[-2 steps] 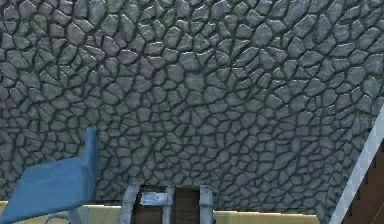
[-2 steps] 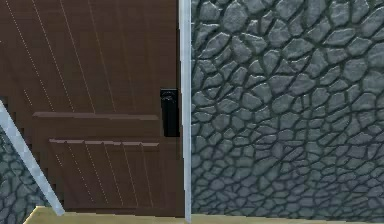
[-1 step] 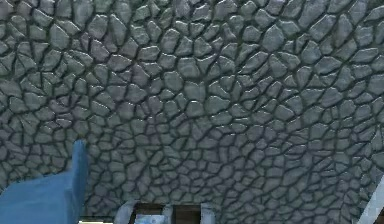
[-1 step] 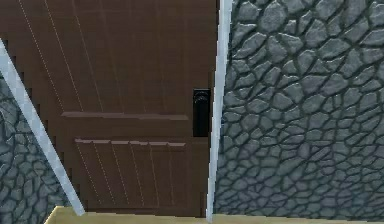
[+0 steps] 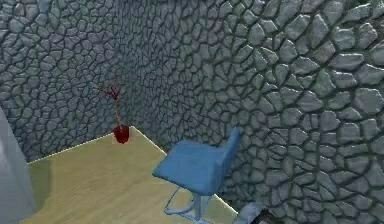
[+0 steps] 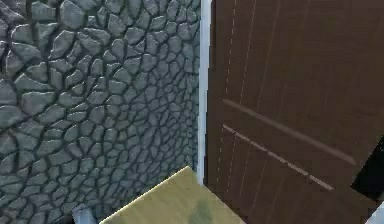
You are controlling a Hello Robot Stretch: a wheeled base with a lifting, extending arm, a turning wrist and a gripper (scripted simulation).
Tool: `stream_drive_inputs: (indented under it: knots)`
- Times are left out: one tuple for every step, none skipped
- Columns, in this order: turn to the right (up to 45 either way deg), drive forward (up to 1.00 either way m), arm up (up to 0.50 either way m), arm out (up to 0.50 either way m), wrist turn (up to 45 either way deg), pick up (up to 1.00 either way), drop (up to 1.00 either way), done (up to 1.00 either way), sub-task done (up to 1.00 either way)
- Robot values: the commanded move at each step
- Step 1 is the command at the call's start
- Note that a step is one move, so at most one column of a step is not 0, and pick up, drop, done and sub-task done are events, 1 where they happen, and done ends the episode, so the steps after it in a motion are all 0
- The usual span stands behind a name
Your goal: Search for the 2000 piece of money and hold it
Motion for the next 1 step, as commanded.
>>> stream_drive_inputs:
  knots:
    - [-45.0, 0.0, 0.0, 0.0, 0.0, 0.0, 0.0, 0.0, 0.0]
